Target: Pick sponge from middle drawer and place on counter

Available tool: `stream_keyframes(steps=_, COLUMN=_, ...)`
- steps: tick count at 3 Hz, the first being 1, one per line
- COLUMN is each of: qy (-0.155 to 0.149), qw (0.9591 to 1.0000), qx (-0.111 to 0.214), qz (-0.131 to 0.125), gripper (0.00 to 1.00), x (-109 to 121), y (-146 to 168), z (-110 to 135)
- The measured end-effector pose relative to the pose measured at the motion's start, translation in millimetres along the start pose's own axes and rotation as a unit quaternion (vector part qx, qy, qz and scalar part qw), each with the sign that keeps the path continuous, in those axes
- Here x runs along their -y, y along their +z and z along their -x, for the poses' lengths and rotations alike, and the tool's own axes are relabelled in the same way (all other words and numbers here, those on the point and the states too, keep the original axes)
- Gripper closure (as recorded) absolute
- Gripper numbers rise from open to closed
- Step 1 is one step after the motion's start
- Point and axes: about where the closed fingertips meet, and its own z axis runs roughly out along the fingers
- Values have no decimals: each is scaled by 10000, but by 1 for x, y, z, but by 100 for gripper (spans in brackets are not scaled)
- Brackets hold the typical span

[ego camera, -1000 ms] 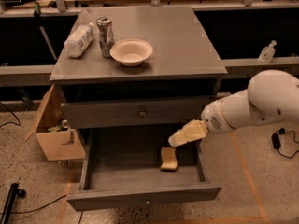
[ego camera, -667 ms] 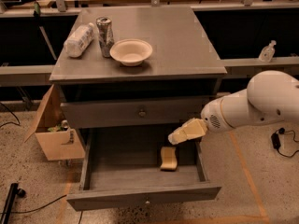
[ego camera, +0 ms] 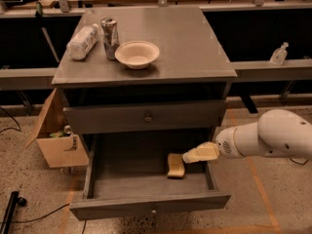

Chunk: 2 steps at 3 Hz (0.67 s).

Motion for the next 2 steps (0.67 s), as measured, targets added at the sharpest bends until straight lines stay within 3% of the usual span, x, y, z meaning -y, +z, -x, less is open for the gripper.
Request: stream_keyframes(steps=2, qy=146, qw=9989, qx=320, qz=-298, gripper=0, x=48, y=59, z=-18)
